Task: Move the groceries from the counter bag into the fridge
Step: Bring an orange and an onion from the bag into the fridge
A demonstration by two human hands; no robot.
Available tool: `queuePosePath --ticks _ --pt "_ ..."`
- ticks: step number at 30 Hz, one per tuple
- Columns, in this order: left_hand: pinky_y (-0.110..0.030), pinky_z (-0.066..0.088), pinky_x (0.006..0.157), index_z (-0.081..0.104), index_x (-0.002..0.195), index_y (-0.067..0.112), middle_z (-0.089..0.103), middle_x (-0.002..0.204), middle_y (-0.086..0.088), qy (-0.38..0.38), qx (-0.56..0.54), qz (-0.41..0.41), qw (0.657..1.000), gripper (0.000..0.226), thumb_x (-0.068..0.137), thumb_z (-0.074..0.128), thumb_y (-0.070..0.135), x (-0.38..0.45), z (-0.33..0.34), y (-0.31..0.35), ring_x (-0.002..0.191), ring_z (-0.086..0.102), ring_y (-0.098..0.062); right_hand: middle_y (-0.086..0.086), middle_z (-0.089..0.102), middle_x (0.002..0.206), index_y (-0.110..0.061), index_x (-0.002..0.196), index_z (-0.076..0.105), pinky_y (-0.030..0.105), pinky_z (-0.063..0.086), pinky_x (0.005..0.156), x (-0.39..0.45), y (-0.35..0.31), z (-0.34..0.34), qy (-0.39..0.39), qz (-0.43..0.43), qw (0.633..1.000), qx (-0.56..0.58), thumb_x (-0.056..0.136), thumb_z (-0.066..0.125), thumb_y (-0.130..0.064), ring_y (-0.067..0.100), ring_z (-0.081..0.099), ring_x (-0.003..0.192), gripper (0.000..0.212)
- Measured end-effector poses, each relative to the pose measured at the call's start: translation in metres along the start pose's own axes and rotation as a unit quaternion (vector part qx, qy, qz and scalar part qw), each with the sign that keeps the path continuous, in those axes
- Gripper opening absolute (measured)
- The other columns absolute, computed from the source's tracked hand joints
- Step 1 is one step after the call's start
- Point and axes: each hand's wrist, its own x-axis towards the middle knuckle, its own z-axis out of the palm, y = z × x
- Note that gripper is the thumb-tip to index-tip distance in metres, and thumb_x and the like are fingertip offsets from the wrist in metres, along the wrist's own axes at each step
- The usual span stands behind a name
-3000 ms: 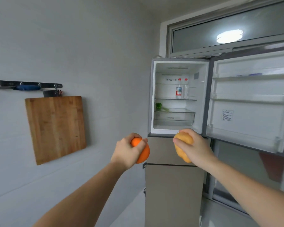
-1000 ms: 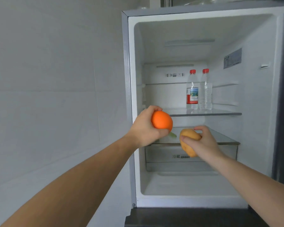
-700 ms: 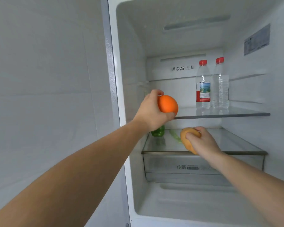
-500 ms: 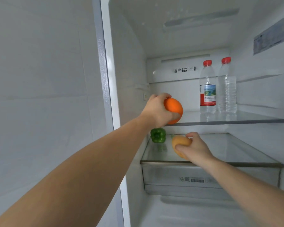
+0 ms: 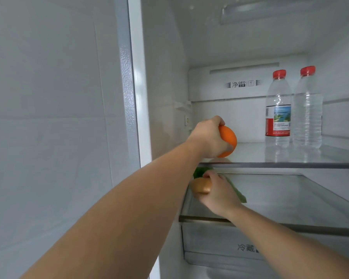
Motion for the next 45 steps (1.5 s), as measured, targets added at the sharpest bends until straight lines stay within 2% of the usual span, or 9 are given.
queuePosePath --ticks 4,8,11,15,19,22,26,35,45 --pt "-0.034 0.046 0.089 0.042 0.138 0.019 0.047 0.137 -0.009 0.001 -0.012 -0.018 1.000 0.070 0.079 0.077 0.030 0.002 -0.001 -0.004 0.117 0.050 -0.029 -0.004 0.059 0.118 -0.023 0.128 0.048 0.022 0.042 0.076 0.006 -0.004 0.004 -0.038 0.003 0.997 0.062 0.084 0.066 -0.044 0.010 0.056 0.094 0.052" --pt "-0.036 0.044 0.096 0.039 0.142 0.020 0.046 0.139 -0.008 -0.004 -0.014 -0.024 1.000 0.073 0.080 0.076 0.033 0.001 0.000 -0.005 0.122 0.048 -0.029 -0.008 0.049 0.133 -0.033 0.134 0.042 0.038 0.043 0.101 -0.003 -0.002 -0.004 -0.008 0.014 1.000 0.022 0.072 0.061 -0.068 0.017 0.045 0.125 0.074" --pt "-0.038 0.042 0.100 0.039 0.144 0.024 0.041 0.142 -0.009 -0.018 -0.008 -0.028 0.999 0.075 0.079 0.077 0.031 0.005 -0.001 -0.005 0.123 0.047 -0.030 -0.008 0.039 0.141 -0.030 0.136 0.042 0.037 0.035 0.111 -0.035 -0.014 -0.026 0.004 -0.059 0.998 -0.031 0.080 0.059 -0.056 0.015 0.033 0.134 0.065" --pt "-0.029 0.037 0.101 0.032 0.147 0.023 0.032 0.145 -0.012 -0.028 0.026 -0.021 0.999 0.085 0.077 0.078 0.017 0.007 -0.004 -0.003 0.127 0.044 -0.029 -0.018 0.063 0.093 -0.031 0.095 0.065 0.032 0.054 0.079 -0.088 -0.049 -0.083 0.011 -0.185 0.983 -0.005 0.080 0.057 -0.038 0.005 0.060 0.086 0.018" --pt "-0.023 0.034 0.100 0.038 0.143 0.016 0.036 0.137 -0.012 -0.031 0.047 -0.007 0.998 0.078 0.075 0.077 0.018 0.004 0.002 -0.001 0.124 0.044 -0.027 -0.013 0.053 0.051 -0.023 0.068 0.060 0.029 0.049 0.056 -0.058 -0.062 -0.147 0.187 -0.175 0.966 0.035 0.074 0.056 -0.033 0.010 0.053 0.052 0.012" --pt "-0.019 0.034 0.094 0.044 0.137 0.019 0.038 0.129 -0.007 -0.036 0.024 -0.001 0.999 0.072 0.072 0.077 0.018 -0.002 0.005 0.004 0.112 0.046 -0.021 -0.013 0.067 0.080 -0.025 0.088 0.067 0.027 0.046 0.070 -0.003 -0.055 -0.170 0.193 -0.083 0.977 0.048 0.077 0.068 -0.031 0.013 0.063 0.079 0.012" --pt "-0.019 0.034 0.093 0.046 0.136 0.019 0.035 0.135 -0.009 -0.030 0.002 -0.019 0.999 0.058 0.081 0.062 0.007 -0.006 -0.004 0.006 0.116 0.050 -0.024 0.003 0.054 0.129 -0.021 0.137 0.046 0.028 0.046 0.084 0.036 -0.037 -0.160 -0.044 0.047 0.995 0.079 0.078 0.073 -0.038 0.018 0.054 0.112 0.067" --pt "-0.030 0.043 0.096 0.033 0.147 0.017 0.042 0.145 -0.011 -0.005 -0.028 -0.079 0.996 0.057 0.094 0.050 0.006 0.004 -0.022 0.008 0.128 0.046 -0.028 0.005 0.062 0.111 -0.018 0.117 0.056 0.035 0.055 0.084 0.061 -0.048 -0.144 -0.089 0.046 0.992 0.072 0.078 0.075 -0.028 0.020 0.059 0.105 0.044" --pt "-0.027 0.038 0.100 0.038 0.145 0.012 0.040 0.147 -0.014 0.024 -0.051 -0.100 0.993 0.050 0.096 0.042 0.006 0.005 -0.028 0.005 0.131 0.043 -0.027 0.010 0.051 0.134 -0.010 0.140 0.038 0.032 0.043 0.092 0.080 -0.051 -0.116 -0.045 0.044 0.998 0.027 0.071 0.082 -0.038 0.026 0.052 0.116 0.086"
